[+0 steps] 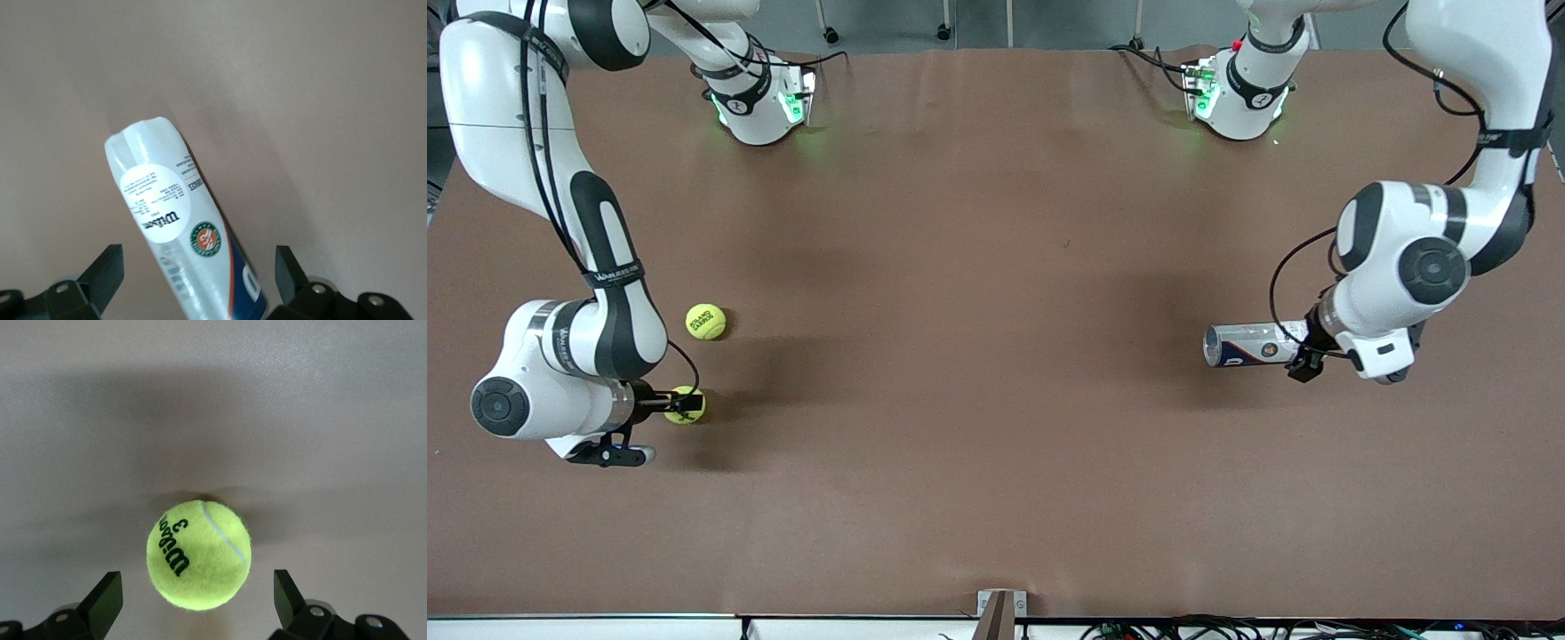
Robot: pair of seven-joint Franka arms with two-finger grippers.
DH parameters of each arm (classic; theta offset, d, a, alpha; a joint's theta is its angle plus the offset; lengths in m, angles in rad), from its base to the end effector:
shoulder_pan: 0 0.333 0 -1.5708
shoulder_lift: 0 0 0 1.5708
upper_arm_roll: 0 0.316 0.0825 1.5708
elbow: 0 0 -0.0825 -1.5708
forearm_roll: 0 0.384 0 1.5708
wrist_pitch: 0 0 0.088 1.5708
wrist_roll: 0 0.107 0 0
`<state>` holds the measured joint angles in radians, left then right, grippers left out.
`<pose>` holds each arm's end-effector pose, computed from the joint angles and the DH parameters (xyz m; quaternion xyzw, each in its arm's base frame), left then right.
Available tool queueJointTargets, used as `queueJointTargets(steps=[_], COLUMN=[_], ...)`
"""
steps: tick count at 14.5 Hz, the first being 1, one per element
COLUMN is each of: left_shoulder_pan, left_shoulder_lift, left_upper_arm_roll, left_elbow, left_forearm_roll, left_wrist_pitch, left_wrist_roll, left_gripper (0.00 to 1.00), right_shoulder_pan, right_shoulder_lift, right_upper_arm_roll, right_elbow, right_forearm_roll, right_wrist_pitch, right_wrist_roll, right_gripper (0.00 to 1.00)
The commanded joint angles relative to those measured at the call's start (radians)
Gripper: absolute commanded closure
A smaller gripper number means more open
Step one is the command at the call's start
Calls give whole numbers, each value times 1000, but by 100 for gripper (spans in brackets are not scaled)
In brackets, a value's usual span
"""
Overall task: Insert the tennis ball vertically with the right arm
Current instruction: 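Close the right gripper on the ball while the left gripper grips the can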
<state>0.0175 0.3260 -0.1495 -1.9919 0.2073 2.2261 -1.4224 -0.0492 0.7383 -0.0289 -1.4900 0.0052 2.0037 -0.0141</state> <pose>0.5915 -0.0693 0.2932 -0.8338 -0.5477 -0.0084 0.0693 0.6882 -0.0506 0.2181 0.9932 -0.0305 -0.1122 0.0027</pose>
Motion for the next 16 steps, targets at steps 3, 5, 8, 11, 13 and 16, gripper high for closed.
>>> queueJointTargets(steps=[3,5,8,11,13,16], left_shoulder_pan=[-33,-39,-62,-74,-82,-85], left_shoulder_lift=[64,77,103,134,159,174], left_upper_arm_roll=[-1,-1,1,-1,-1,-1], left_elbow=[7,2,-1,-10,-12,-19], left_forearm_roll=[115,130,135,219,231,279], left_wrist_pitch=[21,23,23,23,23,23], left_wrist_roll=[-223,-280,-343,-470,-501,-542], left_gripper=[0,0,0,0,0,0], right_shoulder_pan=[-17,-17,-17,-17,-17,-17], right_shoulder_lift=[23,27,35,36,36,38], right_upper_arm_roll=[9,9,9,9,9,9], right_elbow=[-7,-7,-7,-7,-7,-7], right_forearm_roll=[1,2,2,2,2,1], right_wrist_pitch=[38,41,46,49,50,55], right_wrist_roll=[-6,-6,-6,-6,-6,-6], right_gripper=[0,0,0,4,11,27])
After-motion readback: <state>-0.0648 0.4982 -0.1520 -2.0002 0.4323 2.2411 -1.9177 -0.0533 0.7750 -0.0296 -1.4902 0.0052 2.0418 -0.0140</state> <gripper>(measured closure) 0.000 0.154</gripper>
